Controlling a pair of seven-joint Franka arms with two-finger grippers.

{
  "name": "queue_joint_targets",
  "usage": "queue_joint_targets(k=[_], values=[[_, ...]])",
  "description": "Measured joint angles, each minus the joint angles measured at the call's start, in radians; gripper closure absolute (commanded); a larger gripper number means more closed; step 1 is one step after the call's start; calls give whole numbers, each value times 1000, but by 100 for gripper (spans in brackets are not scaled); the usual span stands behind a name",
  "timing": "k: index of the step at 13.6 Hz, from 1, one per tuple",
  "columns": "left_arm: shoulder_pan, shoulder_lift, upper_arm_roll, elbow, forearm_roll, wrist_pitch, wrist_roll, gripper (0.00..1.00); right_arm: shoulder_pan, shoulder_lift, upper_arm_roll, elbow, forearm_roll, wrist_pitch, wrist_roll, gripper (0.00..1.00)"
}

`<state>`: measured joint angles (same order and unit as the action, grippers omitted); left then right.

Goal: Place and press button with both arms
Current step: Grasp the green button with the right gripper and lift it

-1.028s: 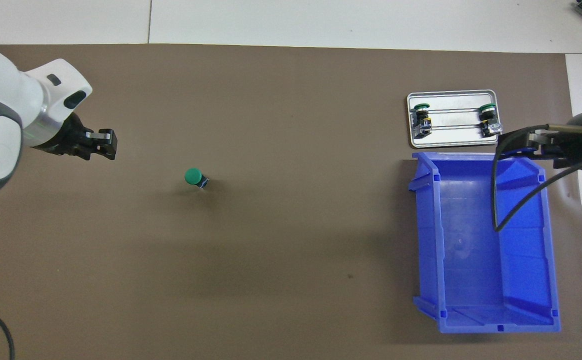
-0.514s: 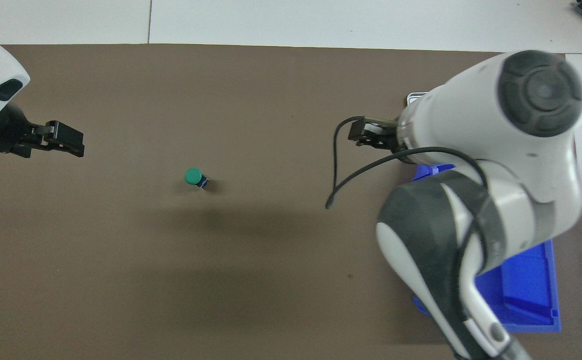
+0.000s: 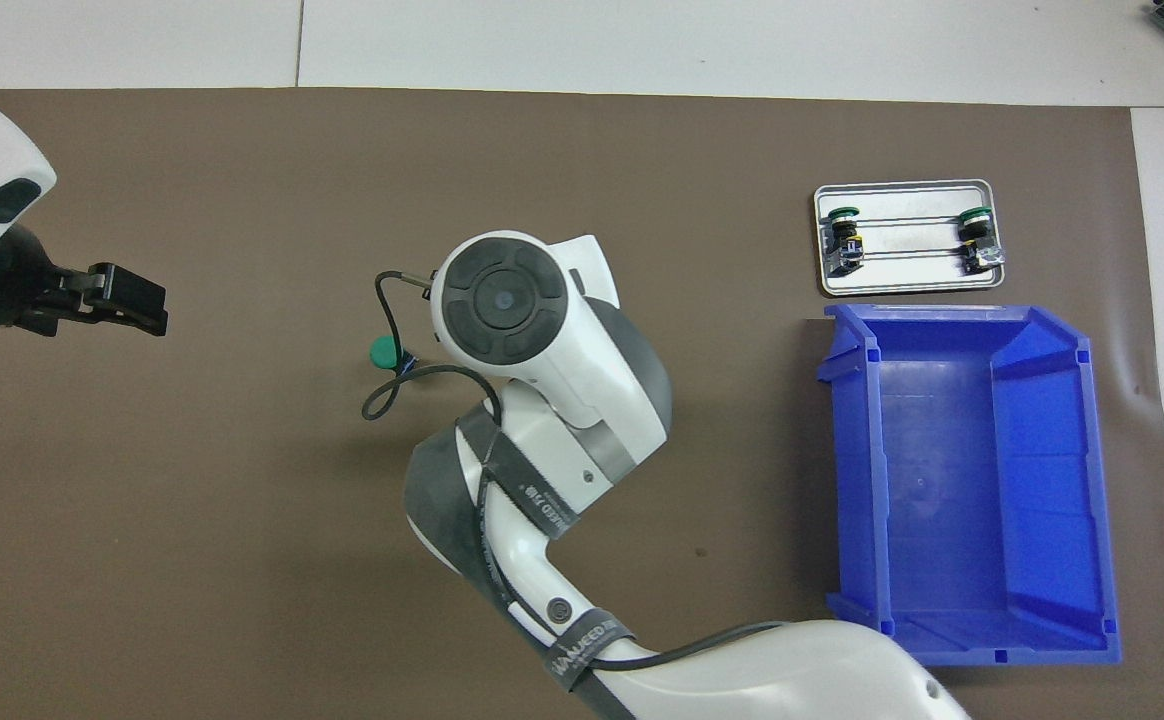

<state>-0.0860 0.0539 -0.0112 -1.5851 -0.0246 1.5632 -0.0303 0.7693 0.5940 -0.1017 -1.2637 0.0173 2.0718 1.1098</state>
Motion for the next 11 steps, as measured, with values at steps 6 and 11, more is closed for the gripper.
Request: queue_joint_targets(k=[6,11], values=[[-2,-30,-6,-61,0,1,0,1,86,171,-1,134,-6,96,51,0],[-2,-37,-5,-67,0,1,0,1,88,179,-2,137,-6,161,51,0]])
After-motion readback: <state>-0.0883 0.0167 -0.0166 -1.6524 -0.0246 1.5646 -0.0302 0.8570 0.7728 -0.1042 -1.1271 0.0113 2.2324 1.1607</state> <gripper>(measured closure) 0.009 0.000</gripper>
